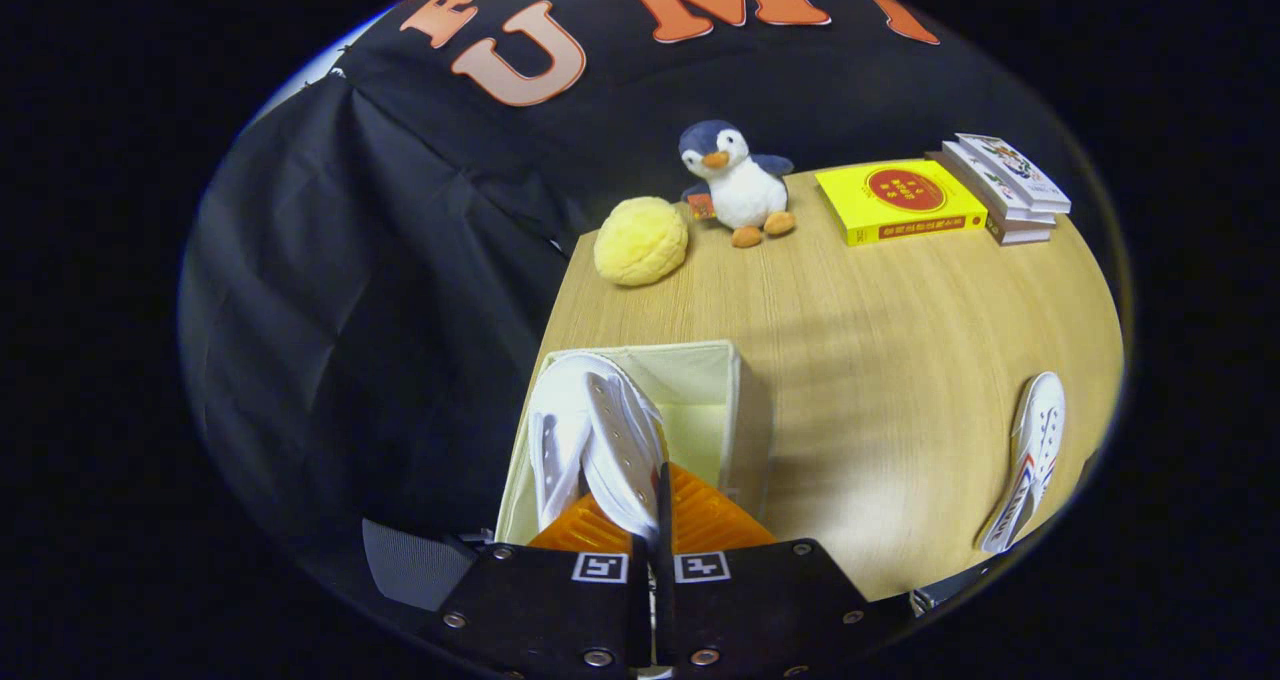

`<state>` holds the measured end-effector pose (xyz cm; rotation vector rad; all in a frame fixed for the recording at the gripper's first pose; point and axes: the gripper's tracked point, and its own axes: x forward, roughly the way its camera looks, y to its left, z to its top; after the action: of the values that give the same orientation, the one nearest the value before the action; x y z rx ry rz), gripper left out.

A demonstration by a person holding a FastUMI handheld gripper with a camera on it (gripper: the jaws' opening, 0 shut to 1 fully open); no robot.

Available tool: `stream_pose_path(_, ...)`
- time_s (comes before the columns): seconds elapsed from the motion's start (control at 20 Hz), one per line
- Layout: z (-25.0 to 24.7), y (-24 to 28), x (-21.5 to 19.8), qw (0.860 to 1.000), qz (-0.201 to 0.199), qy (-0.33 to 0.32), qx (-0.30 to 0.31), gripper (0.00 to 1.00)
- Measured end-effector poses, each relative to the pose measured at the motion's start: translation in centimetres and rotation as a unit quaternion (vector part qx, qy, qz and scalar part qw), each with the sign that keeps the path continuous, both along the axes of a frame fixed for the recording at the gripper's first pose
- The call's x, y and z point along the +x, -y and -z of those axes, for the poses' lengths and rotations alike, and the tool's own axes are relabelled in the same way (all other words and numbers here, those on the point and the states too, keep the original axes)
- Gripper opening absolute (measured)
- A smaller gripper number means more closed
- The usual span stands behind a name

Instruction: Open the storage box then place both shoes into the box .Put the left shoe in first, then the right shoe, with the right side of both shoes facing outward in a uniform manner.

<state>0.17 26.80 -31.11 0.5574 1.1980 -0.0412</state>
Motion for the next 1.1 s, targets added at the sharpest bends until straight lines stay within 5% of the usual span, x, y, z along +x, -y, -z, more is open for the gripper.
stream_pose_path(0.6,10.5,-7.2,-0.1,0.986,0.058,-0.152,-0.029,0.05)
stream_pose_path(0.8,8.3,-10.1,-1.6,0.986,0.024,-0.155,0.052,0.20)
stream_pose_path(1.1,0.7,-5.2,0.6,0.995,-0.019,-0.027,0.099,0.53)
